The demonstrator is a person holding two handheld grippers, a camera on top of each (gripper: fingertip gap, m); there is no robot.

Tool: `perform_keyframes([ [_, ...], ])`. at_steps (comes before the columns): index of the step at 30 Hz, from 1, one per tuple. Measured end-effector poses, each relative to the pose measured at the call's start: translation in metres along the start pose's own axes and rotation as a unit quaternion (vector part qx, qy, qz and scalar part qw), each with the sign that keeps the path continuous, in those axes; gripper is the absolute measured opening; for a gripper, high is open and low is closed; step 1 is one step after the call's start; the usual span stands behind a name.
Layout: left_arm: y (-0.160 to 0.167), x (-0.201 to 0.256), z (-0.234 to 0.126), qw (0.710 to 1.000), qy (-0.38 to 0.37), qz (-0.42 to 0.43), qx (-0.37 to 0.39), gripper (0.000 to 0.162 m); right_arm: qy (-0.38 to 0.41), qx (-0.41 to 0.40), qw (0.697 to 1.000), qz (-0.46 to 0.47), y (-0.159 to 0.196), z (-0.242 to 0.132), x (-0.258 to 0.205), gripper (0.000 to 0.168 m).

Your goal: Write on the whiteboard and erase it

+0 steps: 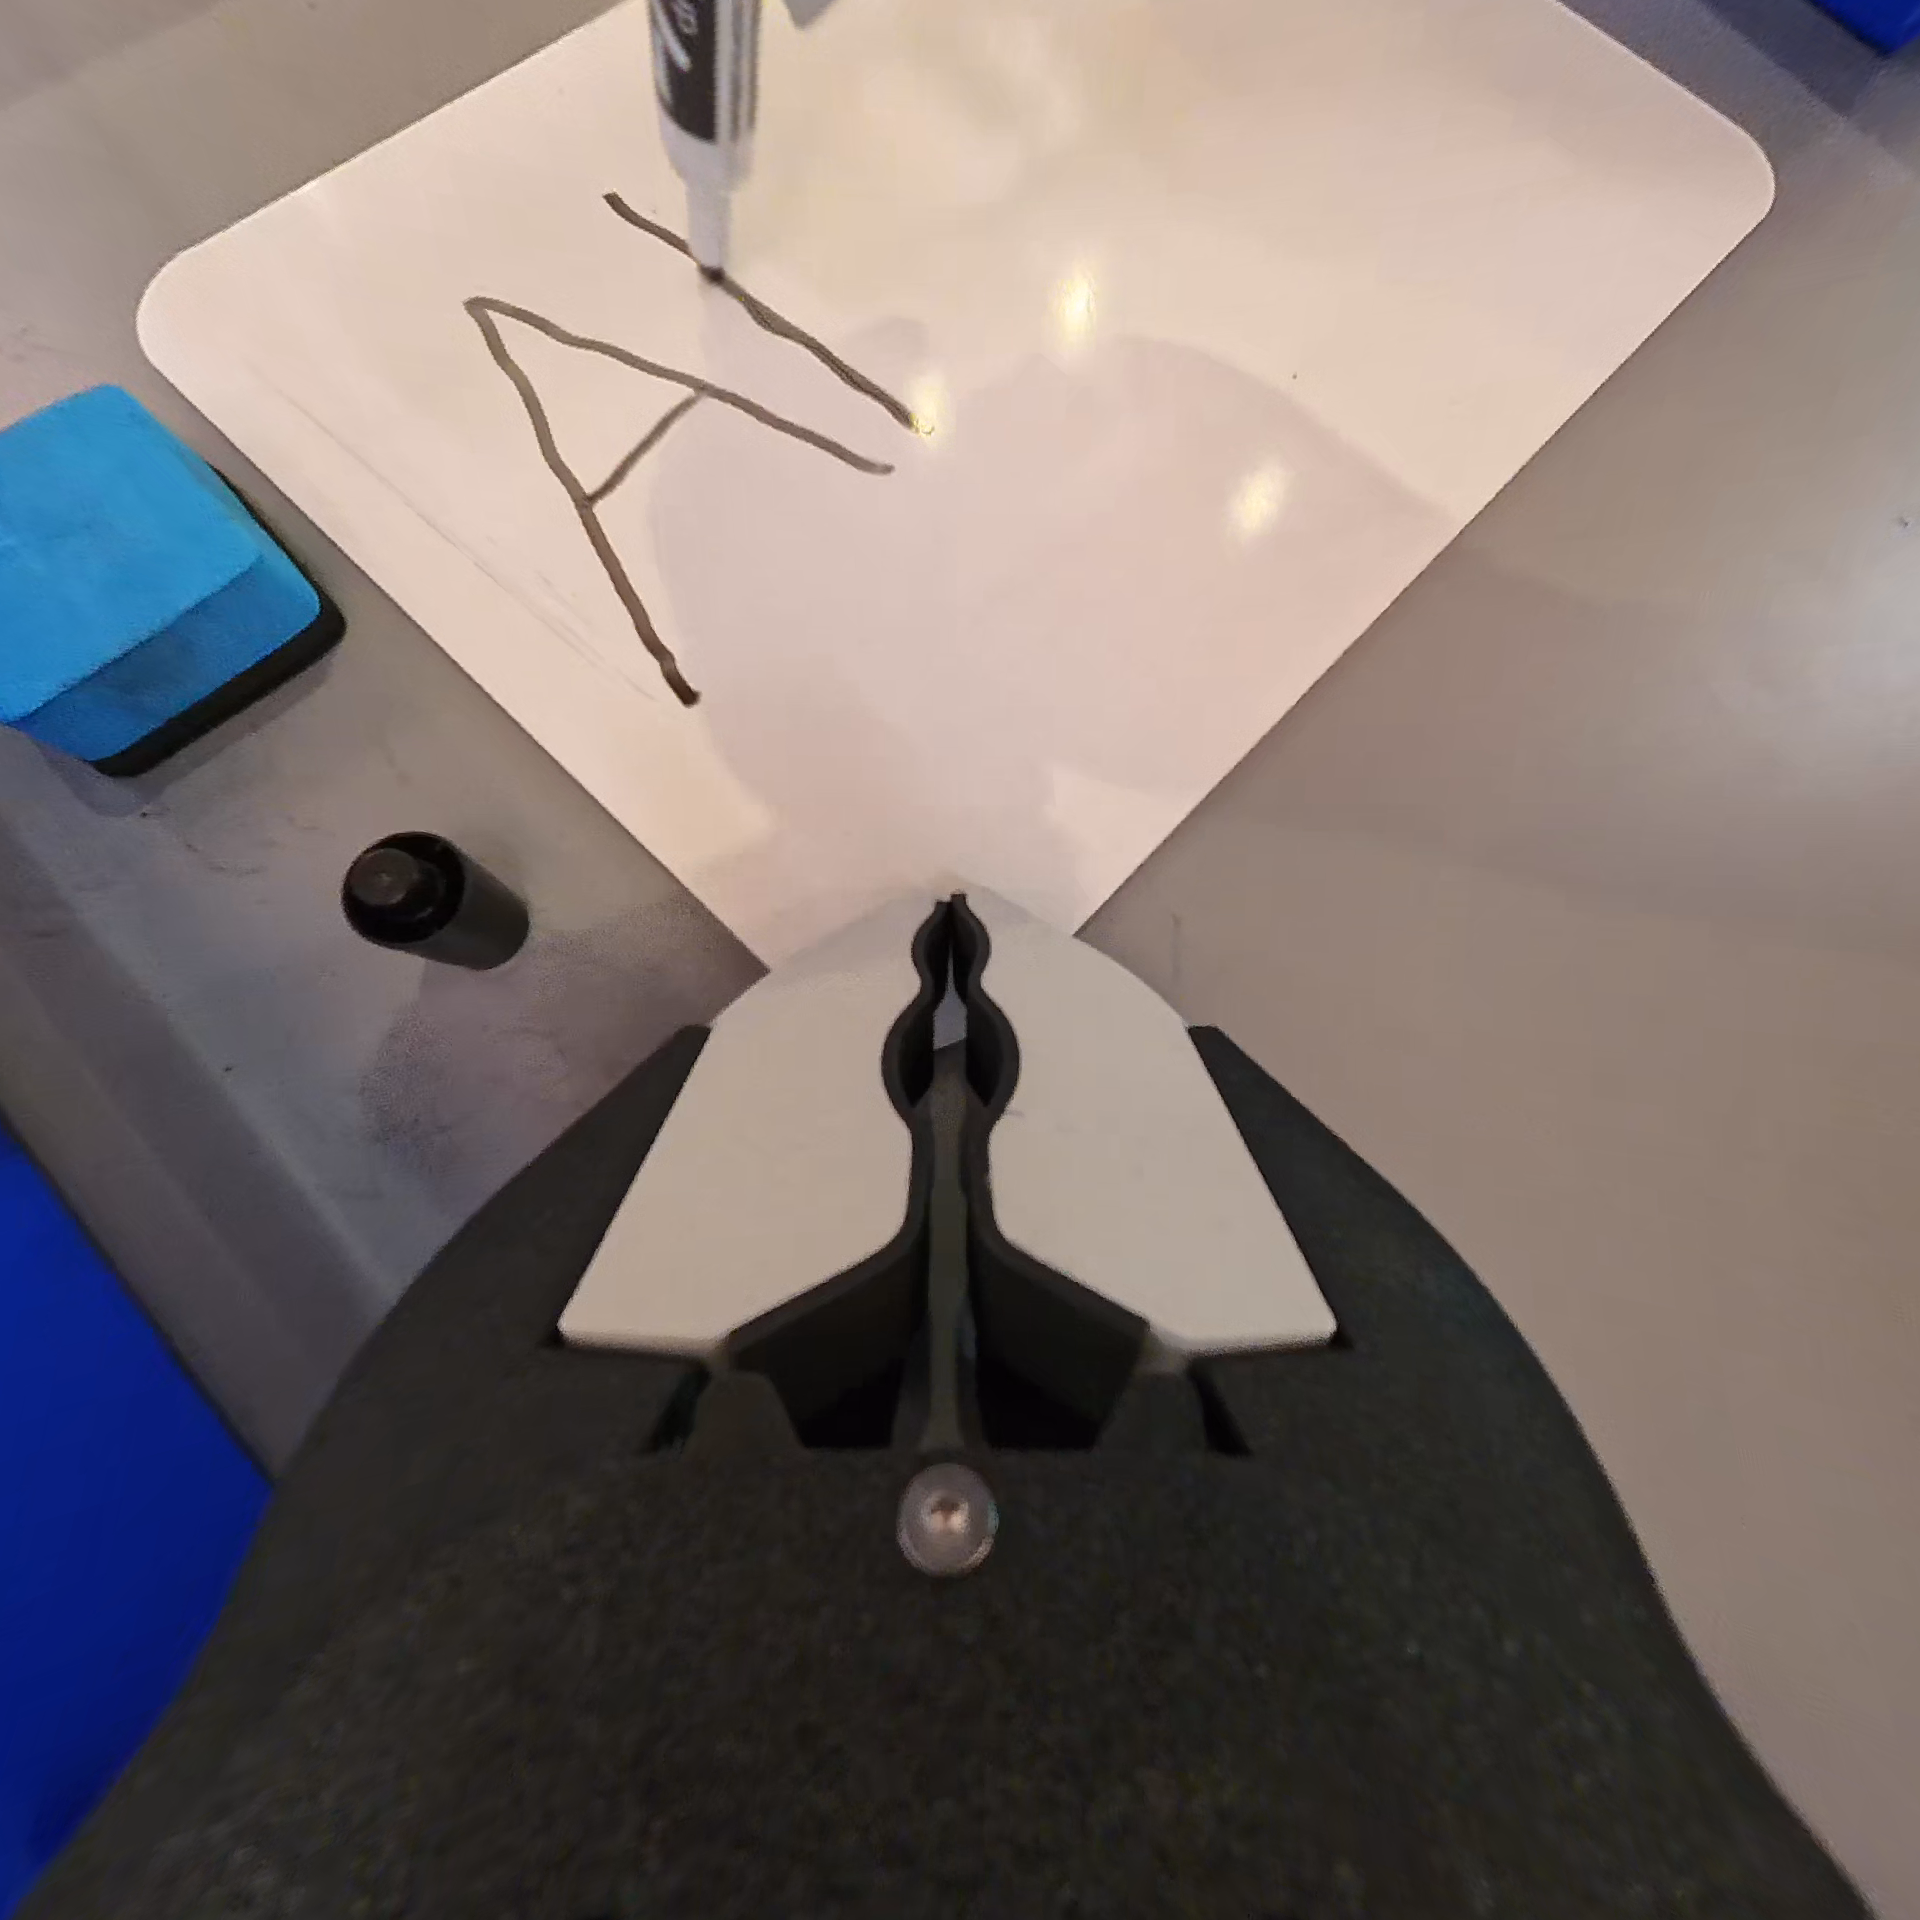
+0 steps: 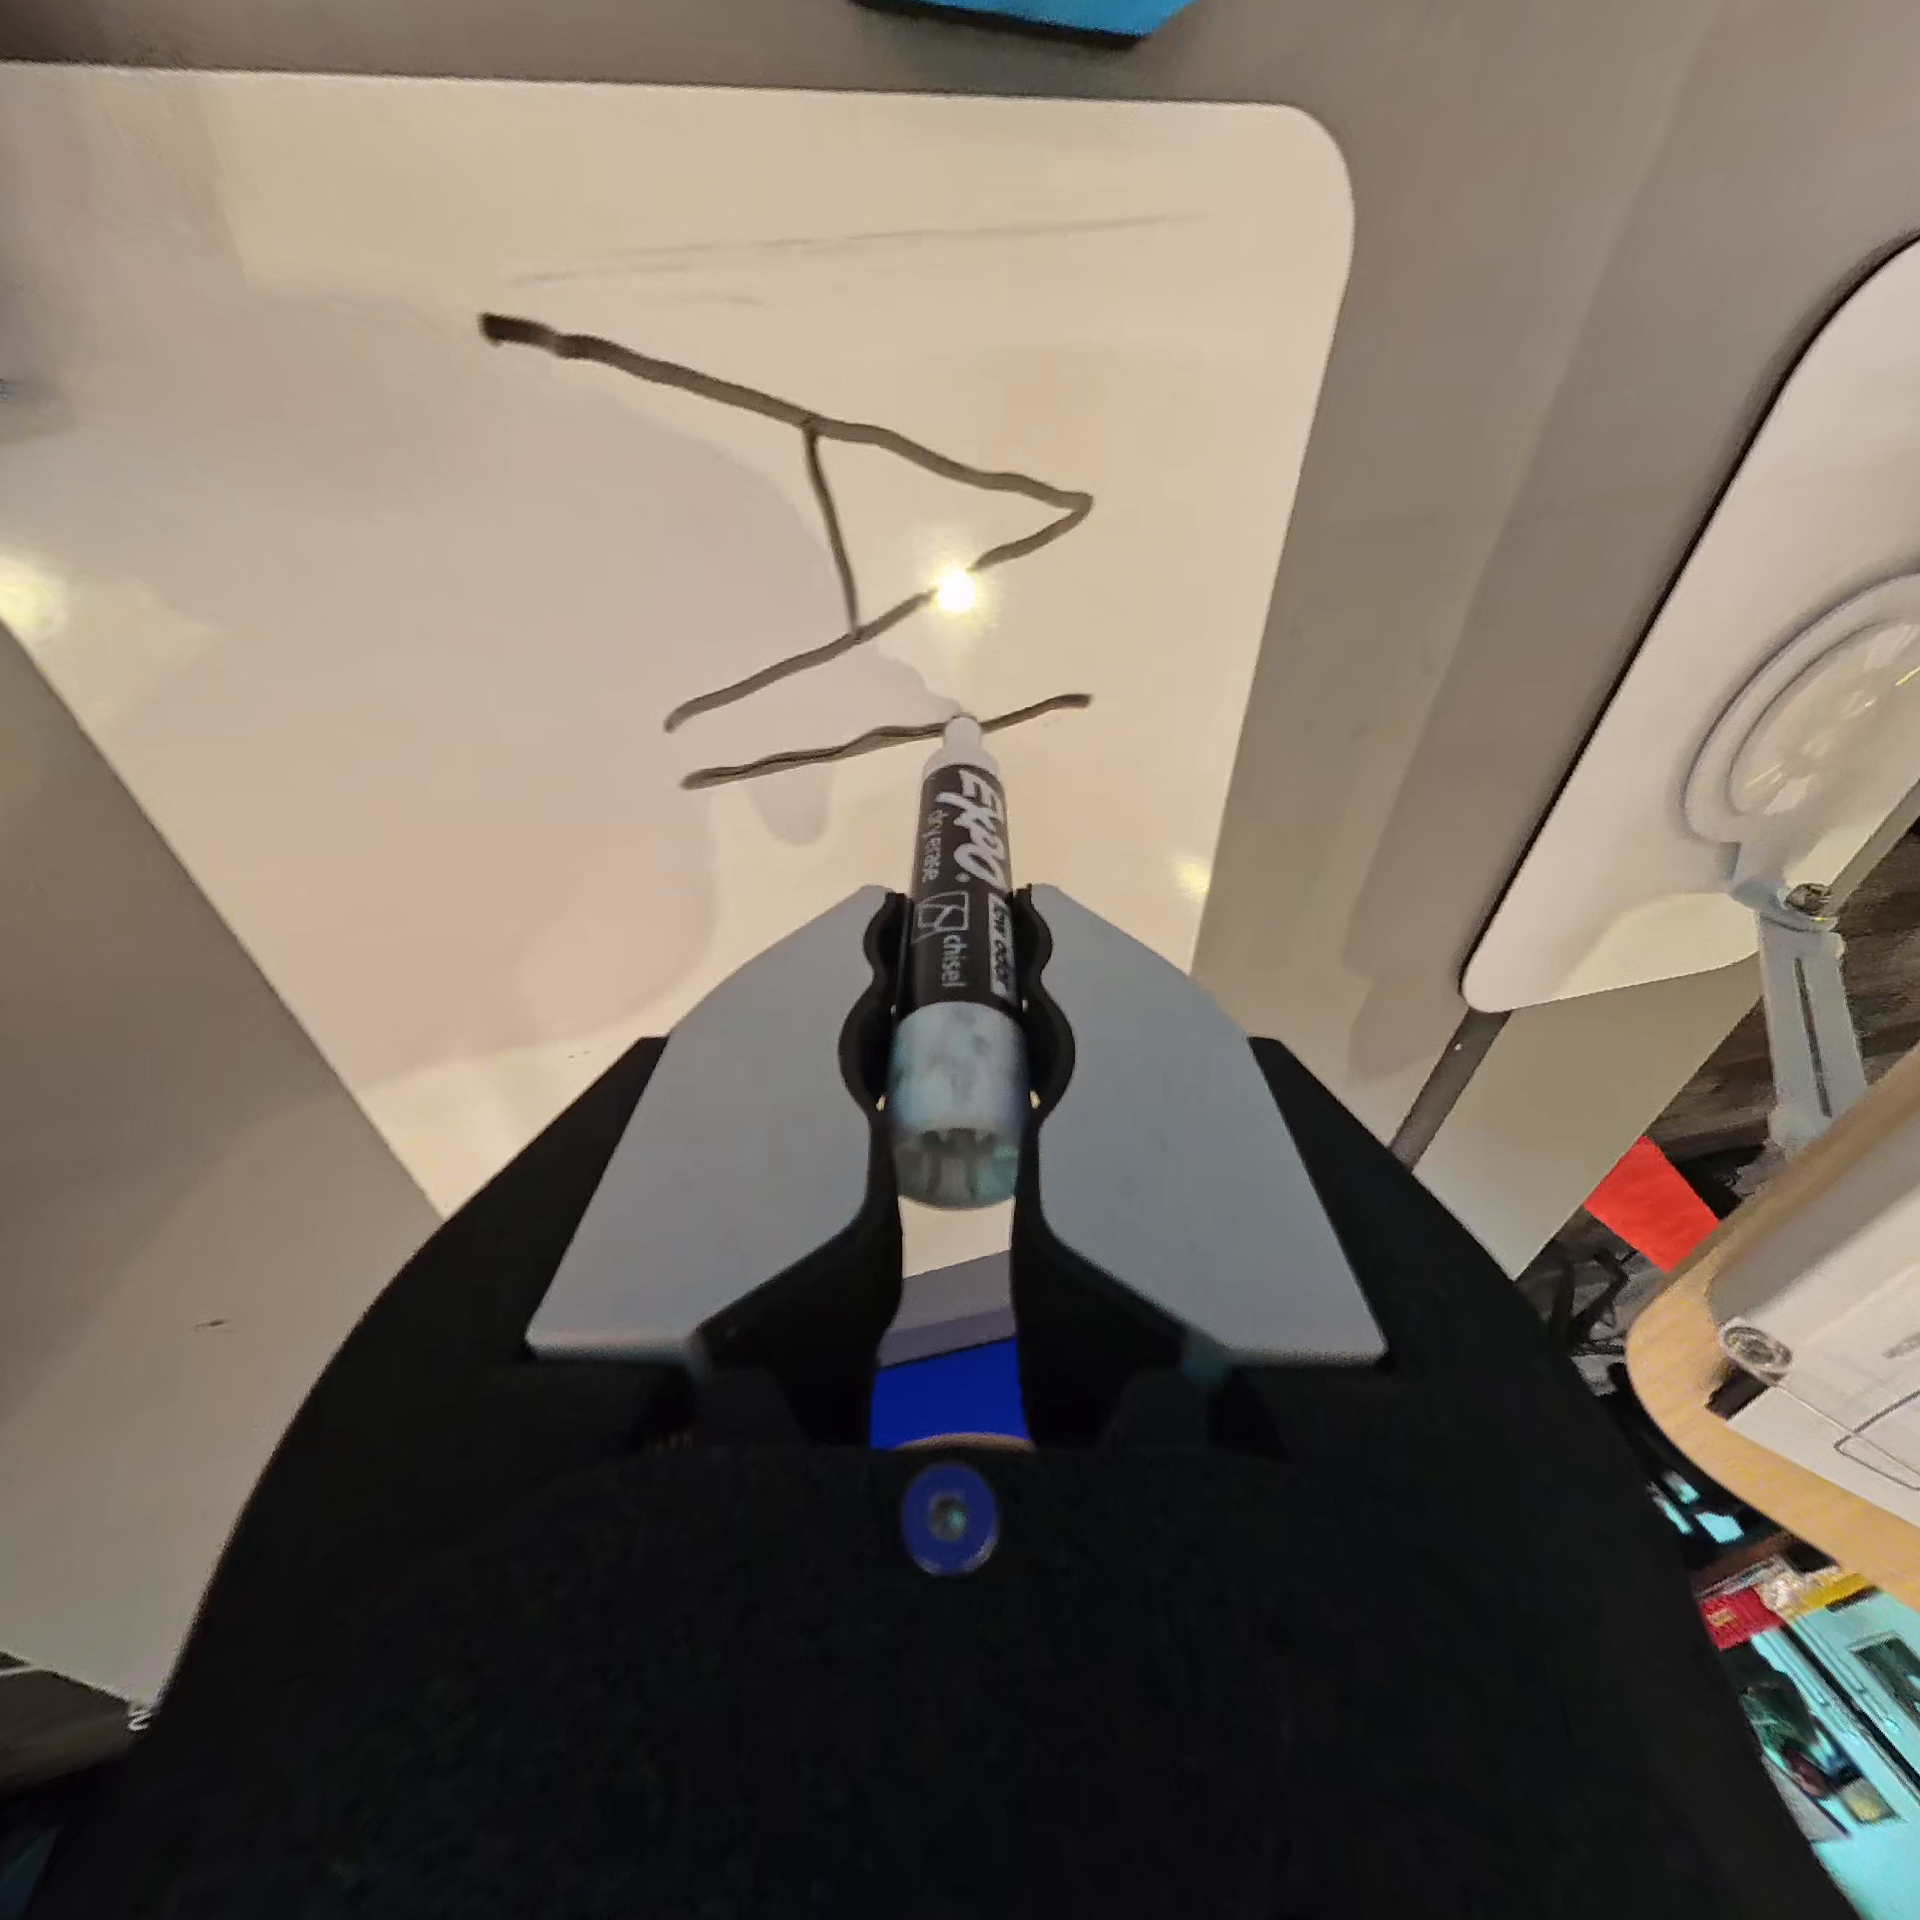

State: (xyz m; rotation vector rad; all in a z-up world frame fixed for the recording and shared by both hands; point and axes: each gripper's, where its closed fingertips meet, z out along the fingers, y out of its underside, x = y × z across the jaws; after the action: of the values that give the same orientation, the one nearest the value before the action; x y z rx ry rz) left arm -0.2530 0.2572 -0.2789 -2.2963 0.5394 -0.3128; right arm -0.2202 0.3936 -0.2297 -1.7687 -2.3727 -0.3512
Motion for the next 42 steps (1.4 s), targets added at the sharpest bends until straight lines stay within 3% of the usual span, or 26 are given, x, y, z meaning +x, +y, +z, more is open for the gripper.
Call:
perform_keyframes([
  [14, 0.0, 0.001, 0.0, 1.0, 0.005, -0.004, 0.0, 0.0, 0.001, -0.003, 1.0, 0.022, 0.01, 0.01, 0.033, 0.019],
  [21, 0.0, 0.002, 0.0, 1.0, 0.003, -0.002, 0.0, 0.0, -0.01, -0.008, 1.0, 0.028, 0.026, 0.008, 0.02, 0.019],
  [33, 0.0, 0.002, 0.0, 1.0, 0.0, 0.002, 0.0, 0.0, -0.017, -0.001, 1.0, 0.009, 0.001, 0.0, 0.0, 0.019],
  [42, 0.0, 0.002, 0.0, 1.0, 0.001, 0.001, 0.0, 0.0, -0.019, -0.015, 0.999, 0.023, 0.023, 0.0, -0.005, 0.019],
])
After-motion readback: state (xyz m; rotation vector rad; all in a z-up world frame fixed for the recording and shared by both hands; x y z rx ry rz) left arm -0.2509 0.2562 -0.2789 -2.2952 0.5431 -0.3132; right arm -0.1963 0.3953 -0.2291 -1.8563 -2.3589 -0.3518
